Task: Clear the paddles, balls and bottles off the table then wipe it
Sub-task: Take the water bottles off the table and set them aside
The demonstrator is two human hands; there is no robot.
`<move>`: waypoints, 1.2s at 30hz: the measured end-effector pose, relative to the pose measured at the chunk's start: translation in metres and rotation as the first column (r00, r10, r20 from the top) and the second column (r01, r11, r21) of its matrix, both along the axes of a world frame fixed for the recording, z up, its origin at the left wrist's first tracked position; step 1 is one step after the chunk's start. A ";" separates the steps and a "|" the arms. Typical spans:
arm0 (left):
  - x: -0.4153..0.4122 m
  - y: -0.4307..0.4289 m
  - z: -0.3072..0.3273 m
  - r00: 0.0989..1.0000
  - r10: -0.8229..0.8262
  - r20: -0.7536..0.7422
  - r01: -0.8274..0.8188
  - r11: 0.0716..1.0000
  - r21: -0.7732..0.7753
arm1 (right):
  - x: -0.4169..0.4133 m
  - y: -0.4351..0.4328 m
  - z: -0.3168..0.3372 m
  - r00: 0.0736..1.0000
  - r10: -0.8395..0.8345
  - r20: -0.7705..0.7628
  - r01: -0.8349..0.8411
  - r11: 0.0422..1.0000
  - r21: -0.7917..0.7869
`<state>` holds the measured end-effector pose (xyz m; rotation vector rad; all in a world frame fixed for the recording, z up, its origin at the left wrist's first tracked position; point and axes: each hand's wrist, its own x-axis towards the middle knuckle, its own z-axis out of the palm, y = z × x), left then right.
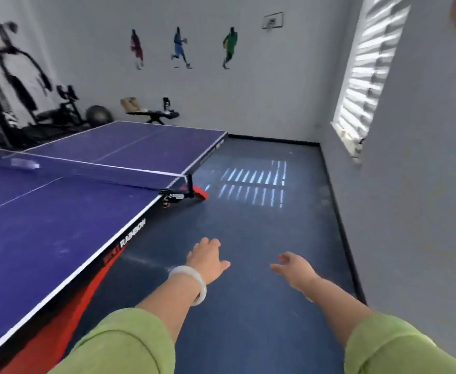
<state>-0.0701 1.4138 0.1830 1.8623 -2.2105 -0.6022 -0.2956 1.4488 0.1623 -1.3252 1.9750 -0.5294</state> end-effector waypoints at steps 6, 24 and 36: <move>0.150 0.054 0.039 0.911 0.411 -0.022 -0.412 0.909 -0.063 | 0.147 -0.056 0.051 0.885 0.465 -0.025 -0.466 0.883 -0.058; 0.395 0.411 0.052 0.317 0.942 0.114 -0.947 0.321 -0.020 | 0.505 0.175 0.082 0.156 0.974 -0.162 -0.986 0.164 0.034; 0.605 0.619 0.052 0.172 0.976 0.130 -0.985 0.172 0.018 | 0.758 0.363 0.076 0.007 0.990 -0.142 -1.000 0.008 0.003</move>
